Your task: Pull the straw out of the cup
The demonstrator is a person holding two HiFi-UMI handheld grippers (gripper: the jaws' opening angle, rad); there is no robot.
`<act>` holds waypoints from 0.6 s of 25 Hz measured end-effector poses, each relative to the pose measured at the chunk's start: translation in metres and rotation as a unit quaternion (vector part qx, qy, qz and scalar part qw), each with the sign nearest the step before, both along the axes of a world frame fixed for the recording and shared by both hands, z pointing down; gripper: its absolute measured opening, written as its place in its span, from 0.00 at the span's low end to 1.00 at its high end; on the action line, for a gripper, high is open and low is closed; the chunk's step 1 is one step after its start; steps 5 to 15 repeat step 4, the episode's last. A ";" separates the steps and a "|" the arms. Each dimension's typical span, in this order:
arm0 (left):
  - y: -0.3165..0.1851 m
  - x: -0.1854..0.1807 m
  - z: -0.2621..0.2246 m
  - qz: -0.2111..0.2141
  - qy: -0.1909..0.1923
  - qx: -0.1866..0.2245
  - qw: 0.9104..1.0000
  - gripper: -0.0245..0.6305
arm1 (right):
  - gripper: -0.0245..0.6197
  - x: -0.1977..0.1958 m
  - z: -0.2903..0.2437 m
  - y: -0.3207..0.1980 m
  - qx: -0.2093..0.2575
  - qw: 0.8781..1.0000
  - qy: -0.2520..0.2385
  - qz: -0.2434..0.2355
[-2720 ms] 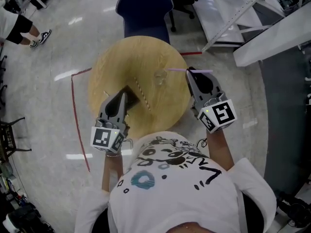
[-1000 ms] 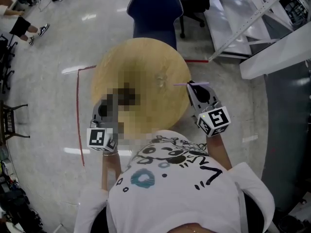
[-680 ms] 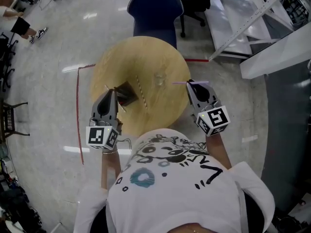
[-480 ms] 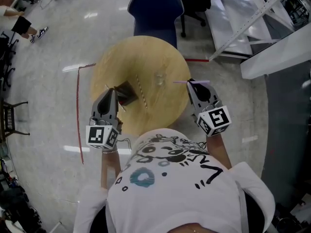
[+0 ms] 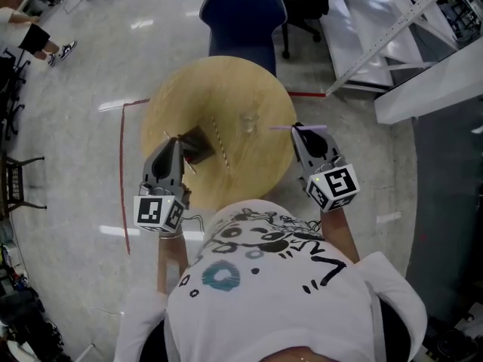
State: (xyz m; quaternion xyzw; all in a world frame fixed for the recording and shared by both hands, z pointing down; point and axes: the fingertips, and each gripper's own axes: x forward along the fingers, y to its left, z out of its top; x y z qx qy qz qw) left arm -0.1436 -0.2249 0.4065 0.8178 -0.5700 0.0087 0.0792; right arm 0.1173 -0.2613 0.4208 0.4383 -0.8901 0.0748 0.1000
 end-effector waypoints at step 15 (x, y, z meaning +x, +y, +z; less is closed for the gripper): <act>-0.001 0.001 -0.001 0.003 0.001 -0.001 1.000 0.07 | 0.11 -0.001 -0.001 -0.002 -0.002 1.000 0.001 0.001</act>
